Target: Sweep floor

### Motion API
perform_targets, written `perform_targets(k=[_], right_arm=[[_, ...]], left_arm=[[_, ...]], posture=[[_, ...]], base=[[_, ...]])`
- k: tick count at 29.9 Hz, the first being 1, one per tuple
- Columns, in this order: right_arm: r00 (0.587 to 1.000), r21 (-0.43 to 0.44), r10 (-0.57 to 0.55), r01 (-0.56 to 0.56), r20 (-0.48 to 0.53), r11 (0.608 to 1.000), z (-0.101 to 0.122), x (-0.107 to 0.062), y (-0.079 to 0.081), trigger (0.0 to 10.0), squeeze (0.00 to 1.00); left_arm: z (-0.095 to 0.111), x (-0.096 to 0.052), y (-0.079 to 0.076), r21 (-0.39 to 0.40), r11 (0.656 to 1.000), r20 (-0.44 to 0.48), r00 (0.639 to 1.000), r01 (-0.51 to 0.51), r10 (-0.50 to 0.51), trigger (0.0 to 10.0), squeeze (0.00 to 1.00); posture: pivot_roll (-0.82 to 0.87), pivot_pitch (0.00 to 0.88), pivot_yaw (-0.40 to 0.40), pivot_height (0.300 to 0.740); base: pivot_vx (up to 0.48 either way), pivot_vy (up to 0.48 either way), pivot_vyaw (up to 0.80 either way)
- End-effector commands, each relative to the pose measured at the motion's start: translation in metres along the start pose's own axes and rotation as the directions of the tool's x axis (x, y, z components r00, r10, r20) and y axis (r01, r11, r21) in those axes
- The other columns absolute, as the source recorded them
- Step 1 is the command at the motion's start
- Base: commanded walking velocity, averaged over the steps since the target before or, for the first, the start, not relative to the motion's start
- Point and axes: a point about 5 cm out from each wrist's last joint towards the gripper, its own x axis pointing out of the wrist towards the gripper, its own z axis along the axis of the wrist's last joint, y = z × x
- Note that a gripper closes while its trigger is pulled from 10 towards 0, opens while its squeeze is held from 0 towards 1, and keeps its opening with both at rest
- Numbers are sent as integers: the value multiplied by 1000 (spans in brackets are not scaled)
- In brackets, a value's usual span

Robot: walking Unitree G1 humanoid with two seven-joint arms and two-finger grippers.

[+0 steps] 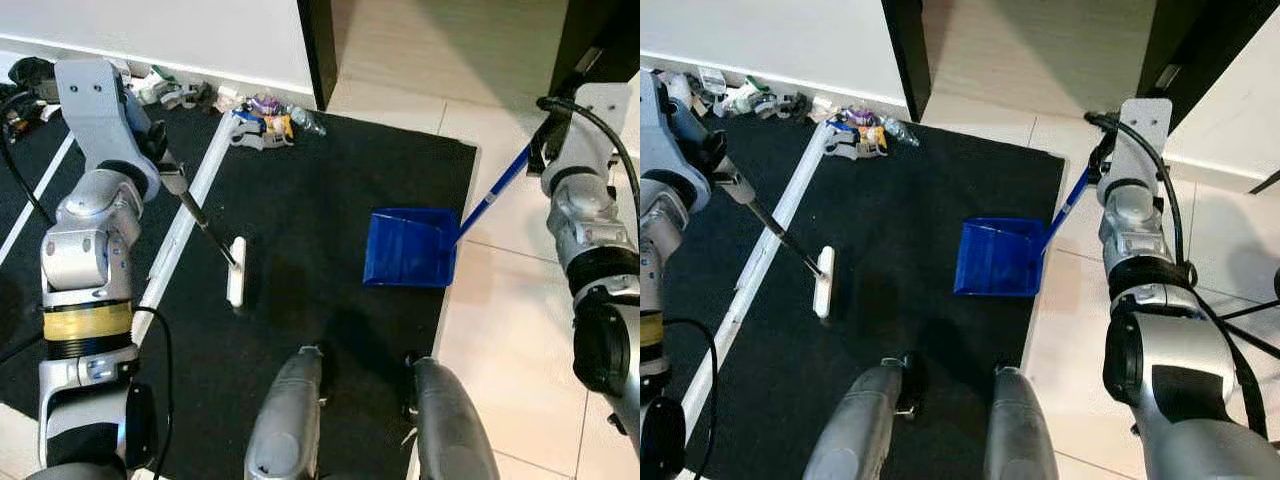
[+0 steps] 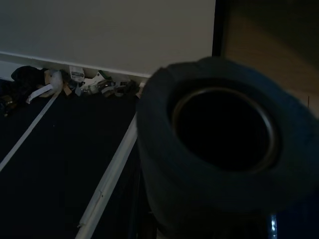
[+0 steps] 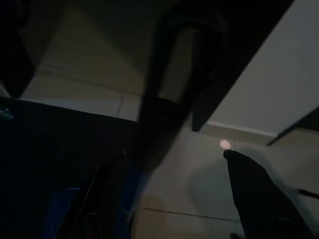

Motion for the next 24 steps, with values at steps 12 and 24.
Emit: perform_targets(k=[12, 24], right_arm=[[999, -2, 48, -48, 20, 999, 7, 3, 0, 10000, 0], [998, 2, 35, -35, 50, 999, 23, 6, 0, 9804, 0]], left_arm=[[13, -19, 24, 65, 996, 15, 998, -54, 53, 10000, 0], [17, -22, 27, 69, 996, 22, 998, -58, 56, 10000, 0]], posture=[[193, 339, 159, 740], [208, 329, 156, 740]], base=[[0, 0, 0], [0, 0, 0]])
